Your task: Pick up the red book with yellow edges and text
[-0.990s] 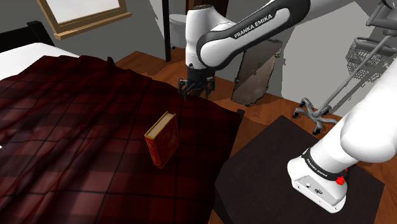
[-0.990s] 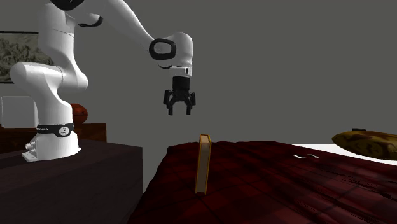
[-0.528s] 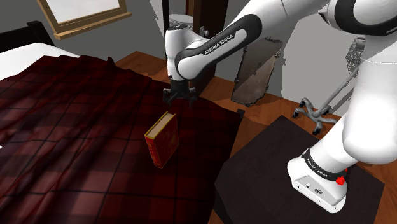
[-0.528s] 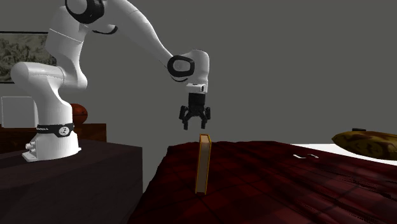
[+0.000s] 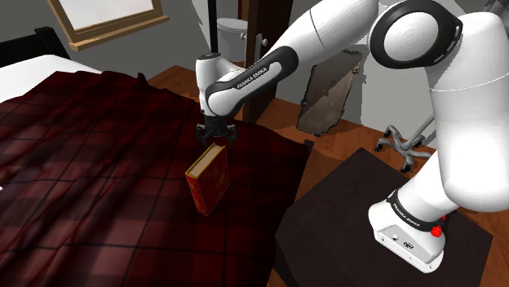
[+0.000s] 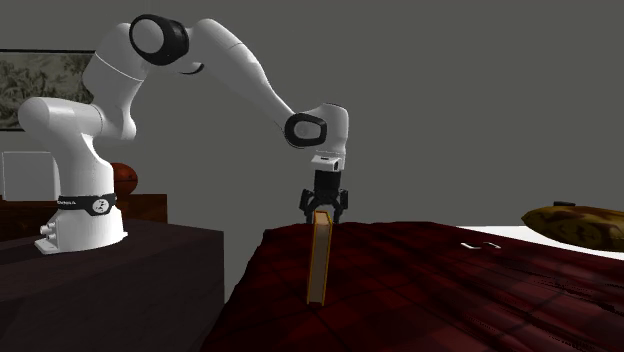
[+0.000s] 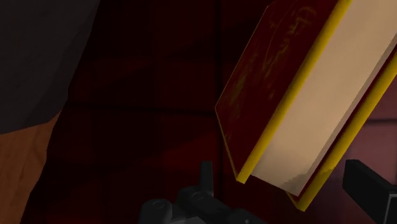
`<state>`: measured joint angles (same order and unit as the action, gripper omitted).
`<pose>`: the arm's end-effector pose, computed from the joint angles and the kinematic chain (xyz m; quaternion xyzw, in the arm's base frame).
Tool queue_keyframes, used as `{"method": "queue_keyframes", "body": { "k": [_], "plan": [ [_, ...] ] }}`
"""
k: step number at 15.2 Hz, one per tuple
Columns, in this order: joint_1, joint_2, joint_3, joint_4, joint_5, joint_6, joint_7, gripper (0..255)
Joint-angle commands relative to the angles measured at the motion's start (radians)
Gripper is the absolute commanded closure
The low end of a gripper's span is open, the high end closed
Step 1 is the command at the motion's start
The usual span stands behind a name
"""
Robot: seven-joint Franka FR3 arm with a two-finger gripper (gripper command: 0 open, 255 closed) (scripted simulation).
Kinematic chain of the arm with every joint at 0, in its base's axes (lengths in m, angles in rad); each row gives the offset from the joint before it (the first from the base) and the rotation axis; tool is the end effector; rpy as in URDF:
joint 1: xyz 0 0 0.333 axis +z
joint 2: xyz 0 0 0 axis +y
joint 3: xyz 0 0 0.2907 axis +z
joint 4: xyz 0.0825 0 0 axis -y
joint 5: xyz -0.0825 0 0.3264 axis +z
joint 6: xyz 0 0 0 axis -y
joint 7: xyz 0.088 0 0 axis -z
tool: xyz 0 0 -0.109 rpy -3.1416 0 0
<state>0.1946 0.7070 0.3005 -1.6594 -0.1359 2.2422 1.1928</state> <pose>0.5533 0.2705 0.2213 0.9428 -0.3269 -0.0648 0.0020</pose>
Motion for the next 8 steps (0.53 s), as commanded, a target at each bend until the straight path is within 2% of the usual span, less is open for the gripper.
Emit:
{"method": "queue_keyframes", "body": {
  "k": [1, 7, 8],
  "plan": [
    [0.005, 0.031, -0.006, 0.018, -0.005, 0.012, 0.002, 0],
    [0.012, 0.075, -0.016, 0.027, -0.015, 0.048, 0.005, 0],
    [0.013, 0.073, -0.015, 0.023, -0.015, 0.05, 0.006, 255]
  ]
}}
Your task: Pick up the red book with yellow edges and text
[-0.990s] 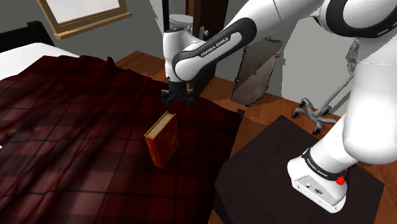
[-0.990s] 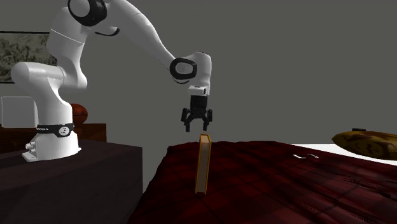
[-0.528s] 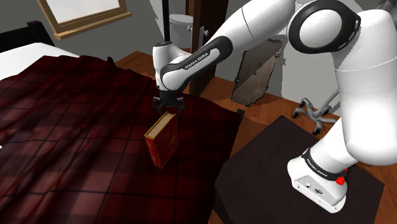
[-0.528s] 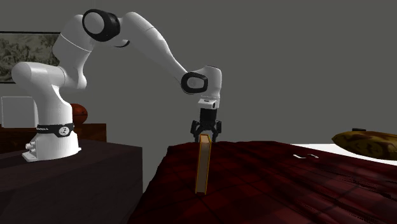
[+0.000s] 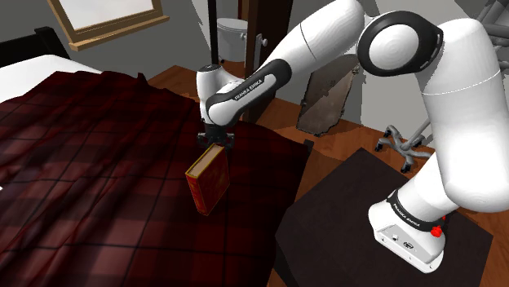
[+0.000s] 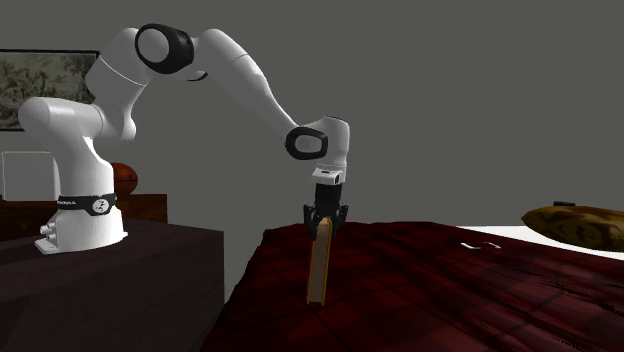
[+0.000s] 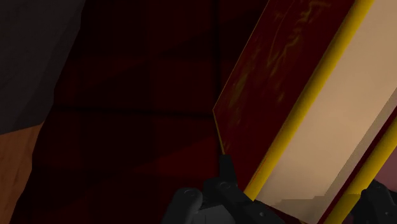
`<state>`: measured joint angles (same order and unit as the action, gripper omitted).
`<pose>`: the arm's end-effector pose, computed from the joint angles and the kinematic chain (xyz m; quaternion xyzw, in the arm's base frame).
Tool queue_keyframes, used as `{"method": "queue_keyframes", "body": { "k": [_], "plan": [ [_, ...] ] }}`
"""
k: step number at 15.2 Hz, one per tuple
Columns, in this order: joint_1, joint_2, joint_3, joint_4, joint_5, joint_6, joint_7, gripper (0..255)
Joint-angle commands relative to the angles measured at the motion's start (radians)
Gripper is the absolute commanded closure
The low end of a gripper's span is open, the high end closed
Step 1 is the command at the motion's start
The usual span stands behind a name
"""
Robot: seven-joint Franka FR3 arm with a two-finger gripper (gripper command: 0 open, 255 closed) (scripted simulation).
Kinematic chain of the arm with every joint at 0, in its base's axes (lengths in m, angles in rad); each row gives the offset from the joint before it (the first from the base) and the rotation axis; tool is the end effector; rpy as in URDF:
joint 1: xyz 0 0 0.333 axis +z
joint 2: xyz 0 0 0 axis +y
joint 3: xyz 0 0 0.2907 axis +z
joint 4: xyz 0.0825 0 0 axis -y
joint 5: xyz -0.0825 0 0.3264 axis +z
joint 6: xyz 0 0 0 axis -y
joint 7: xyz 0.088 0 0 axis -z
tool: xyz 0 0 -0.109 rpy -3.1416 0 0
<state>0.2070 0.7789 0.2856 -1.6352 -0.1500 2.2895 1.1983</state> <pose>0.5565 0.2716 0.1890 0.9423 -0.3285 -0.0650 0.0019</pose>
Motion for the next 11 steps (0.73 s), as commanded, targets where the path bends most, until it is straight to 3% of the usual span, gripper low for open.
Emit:
{"method": "queue_keyframes", "body": {
  "k": [1, 11],
  "plan": [
    [0.0, 0.001, 0.0, -0.001, 0.0, 0.002, 0.0, 255],
    [-0.003, -0.017, 0.003, -0.002, 0.004, -0.015, -0.002, 255]
  ]
}}
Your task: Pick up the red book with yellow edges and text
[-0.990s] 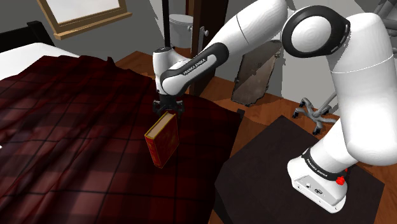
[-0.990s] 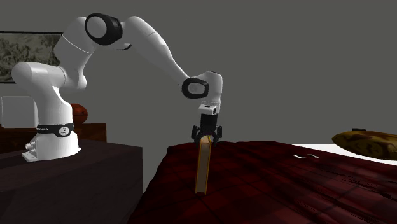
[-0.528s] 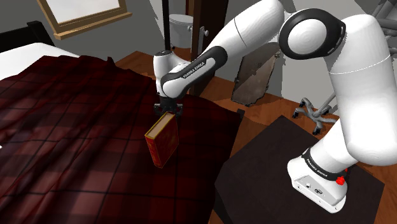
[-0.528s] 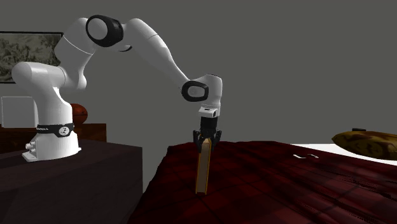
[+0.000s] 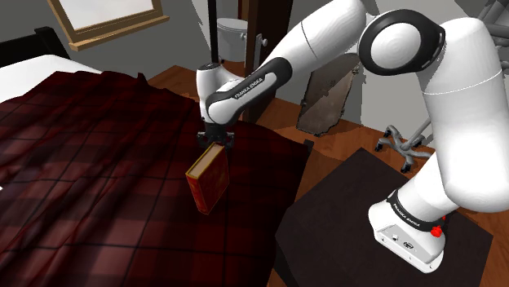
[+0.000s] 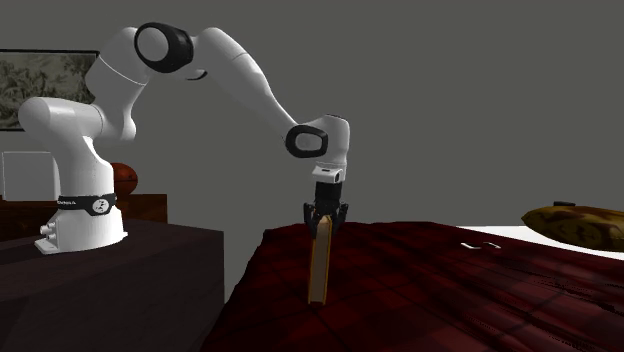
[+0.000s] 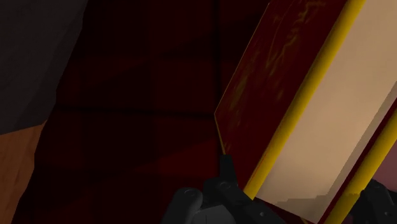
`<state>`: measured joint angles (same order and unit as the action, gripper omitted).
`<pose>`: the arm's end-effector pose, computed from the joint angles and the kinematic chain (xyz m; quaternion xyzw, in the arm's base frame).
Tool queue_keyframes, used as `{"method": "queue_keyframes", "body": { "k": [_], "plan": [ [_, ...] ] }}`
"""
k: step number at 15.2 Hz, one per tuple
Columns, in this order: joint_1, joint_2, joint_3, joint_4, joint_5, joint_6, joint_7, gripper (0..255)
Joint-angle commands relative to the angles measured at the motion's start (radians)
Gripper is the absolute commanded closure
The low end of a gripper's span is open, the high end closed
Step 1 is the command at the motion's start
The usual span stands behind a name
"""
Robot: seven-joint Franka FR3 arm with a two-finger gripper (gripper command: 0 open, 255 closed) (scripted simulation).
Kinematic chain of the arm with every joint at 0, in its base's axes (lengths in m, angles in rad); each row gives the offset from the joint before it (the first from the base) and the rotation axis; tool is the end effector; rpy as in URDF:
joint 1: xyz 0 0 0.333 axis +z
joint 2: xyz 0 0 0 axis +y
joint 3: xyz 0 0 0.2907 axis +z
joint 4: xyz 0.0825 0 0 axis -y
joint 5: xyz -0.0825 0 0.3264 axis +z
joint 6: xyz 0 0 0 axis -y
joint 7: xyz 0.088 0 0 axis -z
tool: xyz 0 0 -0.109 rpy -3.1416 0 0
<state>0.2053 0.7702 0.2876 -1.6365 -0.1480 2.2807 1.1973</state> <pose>0.5564 0.2714 0.1933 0.9423 -0.3283 -0.0655 0.0023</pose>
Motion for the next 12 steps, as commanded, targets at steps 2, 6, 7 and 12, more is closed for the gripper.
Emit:
{"method": "queue_keyframes", "body": {
  "k": [2, 6, 7, 12],
  "plan": [
    [-0.005, -0.027, 0.006, -0.004, 0.006, -0.022, -0.002, 255],
    [-0.011, -0.064, 0.013, -0.008, 0.014, -0.055, -0.004, 255],
    [-0.012, -0.073, 0.015, -0.008, 0.017, -0.063, -0.004, 255],
    [-0.019, -0.116, 0.025, -0.006, 0.027, -0.107, -0.007, 255]
  ]
}}
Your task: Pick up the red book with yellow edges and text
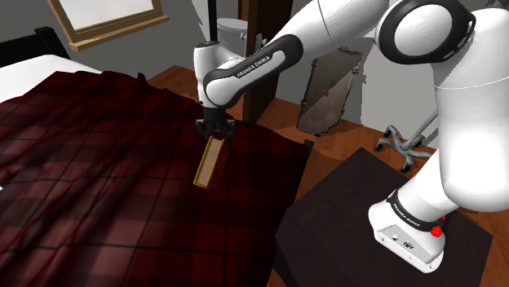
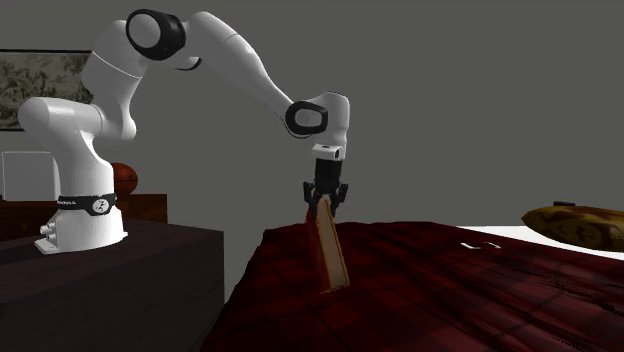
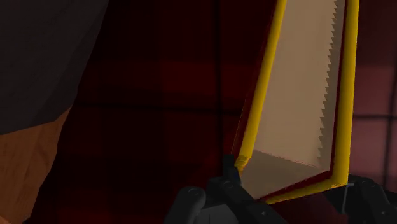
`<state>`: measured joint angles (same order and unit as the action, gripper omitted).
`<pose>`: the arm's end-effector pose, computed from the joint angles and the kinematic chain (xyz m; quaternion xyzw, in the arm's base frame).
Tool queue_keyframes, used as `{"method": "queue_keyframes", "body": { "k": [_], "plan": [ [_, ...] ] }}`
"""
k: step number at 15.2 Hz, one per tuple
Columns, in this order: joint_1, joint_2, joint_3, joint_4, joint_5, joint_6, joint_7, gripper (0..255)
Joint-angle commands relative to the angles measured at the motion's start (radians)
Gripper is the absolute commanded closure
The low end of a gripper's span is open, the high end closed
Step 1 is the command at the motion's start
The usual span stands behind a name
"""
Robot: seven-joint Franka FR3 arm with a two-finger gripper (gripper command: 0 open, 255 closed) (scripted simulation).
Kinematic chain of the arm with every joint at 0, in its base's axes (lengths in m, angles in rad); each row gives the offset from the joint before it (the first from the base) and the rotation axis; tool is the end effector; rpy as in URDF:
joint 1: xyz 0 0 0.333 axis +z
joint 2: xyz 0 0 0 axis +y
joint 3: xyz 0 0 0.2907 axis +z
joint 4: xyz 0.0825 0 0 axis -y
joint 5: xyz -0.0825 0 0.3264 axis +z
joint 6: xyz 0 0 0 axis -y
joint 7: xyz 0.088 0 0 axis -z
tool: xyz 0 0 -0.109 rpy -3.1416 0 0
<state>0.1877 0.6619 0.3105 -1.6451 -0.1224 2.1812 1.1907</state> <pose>0.5547 0.2704 0.2497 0.9423 -0.3283 -0.0658 0.0027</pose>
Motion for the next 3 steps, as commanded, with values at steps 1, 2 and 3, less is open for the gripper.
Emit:
{"method": "queue_keyframes", "body": {
  "k": [1, 2, 3],
  "plan": [
    [-0.002, -0.016, 0.003, 0.003, 0.004, -0.017, -0.001, 255],
    [-0.002, -0.018, 0.004, 0.003, 0.004, -0.018, -0.001, 255],
    [-0.002, -0.017, 0.004, 0.004, 0.004, -0.018, -0.001, 255]
  ]
}}
